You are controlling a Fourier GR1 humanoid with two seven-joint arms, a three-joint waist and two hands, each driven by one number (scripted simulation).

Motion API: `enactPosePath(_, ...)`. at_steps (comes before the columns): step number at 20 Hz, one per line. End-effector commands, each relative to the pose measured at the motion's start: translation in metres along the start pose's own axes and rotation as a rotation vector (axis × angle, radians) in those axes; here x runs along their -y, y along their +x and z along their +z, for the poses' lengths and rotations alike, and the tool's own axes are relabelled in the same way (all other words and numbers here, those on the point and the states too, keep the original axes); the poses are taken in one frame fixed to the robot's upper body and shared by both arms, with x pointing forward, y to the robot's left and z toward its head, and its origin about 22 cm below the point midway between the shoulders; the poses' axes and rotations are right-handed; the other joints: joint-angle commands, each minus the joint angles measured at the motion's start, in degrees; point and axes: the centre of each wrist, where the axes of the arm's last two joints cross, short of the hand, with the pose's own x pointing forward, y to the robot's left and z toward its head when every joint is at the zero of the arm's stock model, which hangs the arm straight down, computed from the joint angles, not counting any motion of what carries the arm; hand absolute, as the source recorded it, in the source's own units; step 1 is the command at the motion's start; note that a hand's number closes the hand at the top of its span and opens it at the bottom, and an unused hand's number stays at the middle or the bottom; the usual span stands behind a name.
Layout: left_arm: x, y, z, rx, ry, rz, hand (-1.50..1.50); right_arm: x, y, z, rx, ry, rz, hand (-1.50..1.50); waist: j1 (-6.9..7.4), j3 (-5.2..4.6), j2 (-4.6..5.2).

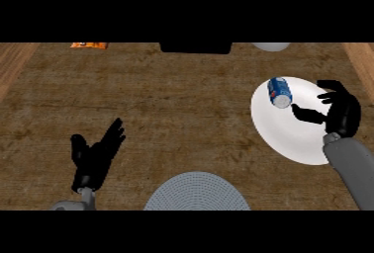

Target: Pick the can from the placemat and place it in the plate

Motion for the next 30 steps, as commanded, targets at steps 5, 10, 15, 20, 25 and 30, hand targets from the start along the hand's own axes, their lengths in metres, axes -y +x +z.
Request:
enactPosePath(5,-0.003,0.002,-0.002,0.017,0.000,-0.004,0.00,-0.012,-0.028,-0.013,0.054,0.150,-0.156,-1.50,0.12,0.13,0.22)
enactPosePath(10,0.007,-0.001,-0.005,0.004,0.001,0.007,0.00,-0.016,-0.018,-0.015,0.110,0.010,-0.390,-1.50,-0.73,0.11,-0.01)
enactPosePath(15,-0.005,-0.013,0.006,-0.018,0.031,0.022,0.00,0.005,-0.041,-0.035,0.045,-0.010,-0.521,-1.50,-1.36,-0.10,-0.54)
enactPosePath(20,0.003,-0.006,0.014,0.002,0.033,0.009,0.00,0.039,-0.100,-0.028,0.055,0.096,-0.623,-1.50,-2.11,-0.12,-0.85)
enactPosePath(25,-0.004,-0.012,0.011,-0.016,0.056,0.003,0.00,0.062,-0.126,-0.014,0.088,0.229,-0.638,-1.50,-2.89,-0.24,-1.12)
enactPosePath(30,-0.023,0.001,0.003,-0.015,0.052,0.013,0.00,0.091,-0.154,0.010,0.108,0.299,-0.625,-1.50,-3.21,-0.28,-1.12)
